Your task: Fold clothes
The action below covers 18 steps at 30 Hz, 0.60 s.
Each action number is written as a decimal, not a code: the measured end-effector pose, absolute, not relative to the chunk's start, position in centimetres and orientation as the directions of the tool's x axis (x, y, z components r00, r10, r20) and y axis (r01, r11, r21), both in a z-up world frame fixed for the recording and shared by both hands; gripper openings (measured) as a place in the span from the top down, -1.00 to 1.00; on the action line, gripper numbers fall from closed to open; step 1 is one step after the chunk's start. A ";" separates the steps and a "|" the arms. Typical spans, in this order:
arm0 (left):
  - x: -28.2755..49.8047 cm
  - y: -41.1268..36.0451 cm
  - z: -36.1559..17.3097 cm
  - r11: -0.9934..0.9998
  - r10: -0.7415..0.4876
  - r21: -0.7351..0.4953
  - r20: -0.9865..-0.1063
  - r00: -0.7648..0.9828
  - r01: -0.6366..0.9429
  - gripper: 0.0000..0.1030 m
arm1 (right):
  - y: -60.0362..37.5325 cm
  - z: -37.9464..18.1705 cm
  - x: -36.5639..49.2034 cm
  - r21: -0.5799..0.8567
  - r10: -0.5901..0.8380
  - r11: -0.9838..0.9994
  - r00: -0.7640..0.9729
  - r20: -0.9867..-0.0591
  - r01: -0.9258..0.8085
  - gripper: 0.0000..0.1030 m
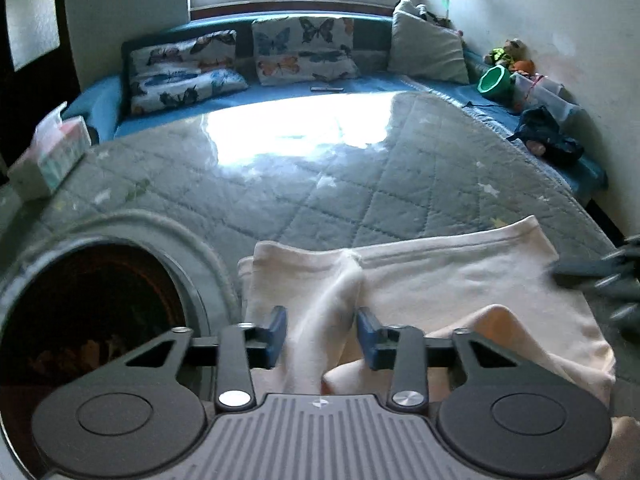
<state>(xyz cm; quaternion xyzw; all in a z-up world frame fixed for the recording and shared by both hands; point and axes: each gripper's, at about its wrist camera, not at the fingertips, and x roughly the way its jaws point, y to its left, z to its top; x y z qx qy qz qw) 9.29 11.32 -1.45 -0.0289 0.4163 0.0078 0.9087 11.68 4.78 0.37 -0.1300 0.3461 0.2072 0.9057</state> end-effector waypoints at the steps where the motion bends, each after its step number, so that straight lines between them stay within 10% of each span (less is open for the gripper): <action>1: 9.2 11.5 -1.7 0.998 -0.012 -0.054 -0.758 0.652 -0.044 0.68 | 3.5 0.8 11.2 -0.096 0.257 0.902 0.699 -0.667 -0.422 0.97; 8: 6.5 14.3 -0.7 0.981 0.003 -0.134 -0.710 0.704 -0.140 0.85 | -4.9 1.9 6.5 -0.087 0.065 0.985 0.783 -0.618 -0.150 0.94; 18: -1.7 18.3 2.8 0.929 0.151 -0.169 -0.638 0.755 -0.329 0.86 | 0.6 0.7 9.3 0.010 0.359 0.878 0.645 -0.675 -0.478 0.19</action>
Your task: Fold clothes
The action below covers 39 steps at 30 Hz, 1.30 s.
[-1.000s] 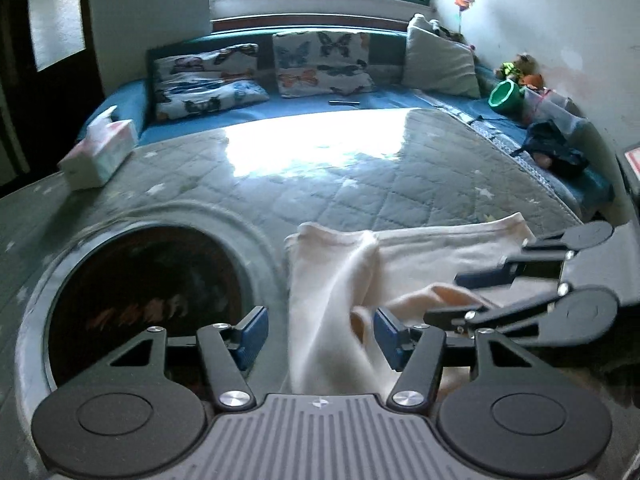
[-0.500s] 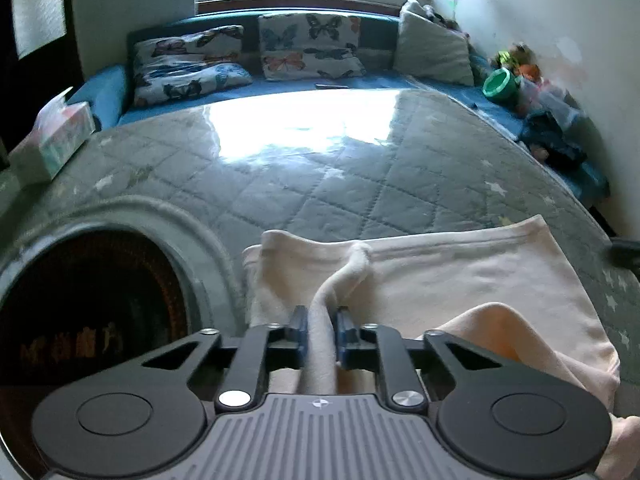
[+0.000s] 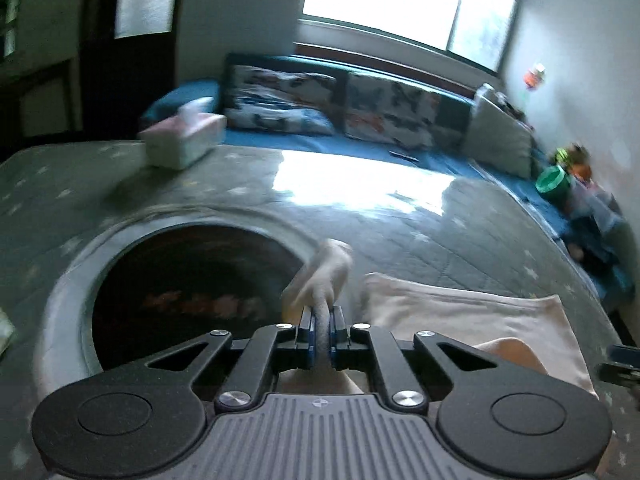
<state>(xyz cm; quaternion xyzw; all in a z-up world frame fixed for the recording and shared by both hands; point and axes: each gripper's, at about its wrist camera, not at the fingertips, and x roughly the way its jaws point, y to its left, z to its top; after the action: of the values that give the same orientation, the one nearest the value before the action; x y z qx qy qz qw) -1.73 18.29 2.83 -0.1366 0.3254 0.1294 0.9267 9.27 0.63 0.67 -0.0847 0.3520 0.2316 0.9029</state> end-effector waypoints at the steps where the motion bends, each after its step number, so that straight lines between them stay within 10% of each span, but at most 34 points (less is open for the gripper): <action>1: -2.8 18.6 2.9 0.922 0.169 -0.166 -0.639 0.751 -0.349 0.86 | 1.8 0.5 10.0 0.019 0.388 0.858 0.624 -0.679 -0.513 0.14; 8: -8.3 20.4 2.0 0.880 0.225 -0.163 -0.683 0.695 -0.446 0.86 | 8.1 -2.3 14.5 0.043 0.452 0.778 0.510 -0.732 -0.627 0.16; 12: -10.1 21.3 1.4 0.858 0.246 -0.168 -0.696 0.675 -0.485 0.86 | 9.0 -3.0 14.1 0.001 0.418 0.782 0.523 -0.743 -0.623 0.90; 22: -12.6 22.7 0.2 0.839 0.254 -0.165 -0.723 0.642 -0.518 0.86 | -2.4 1.4 4.8 -0.131 0.113 0.965 0.810 -0.575 -0.228 0.96; 32: -12.9 21.7 0.9 0.887 0.268 -0.056 -0.746 0.610 -0.459 0.70 | -10.3 -0.5 -2.4 -0.078 -0.061 0.997 0.731 -0.680 0.010 0.38; 39: -12.8 16.8 3.1 0.973 0.072 -0.106 -0.700 0.710 -0.203 0.57 | -6.4 2.3 -1.2 0.138 0.352 0.928 0.689 -0.633 -0.347 0.04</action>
<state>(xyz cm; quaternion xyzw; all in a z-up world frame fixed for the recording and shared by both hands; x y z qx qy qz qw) -12.78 16.83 3.15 -0.0880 0.3733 0.0747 0.9205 -1.15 -6.39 2.34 0.0037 0.3453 0.1900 0.9191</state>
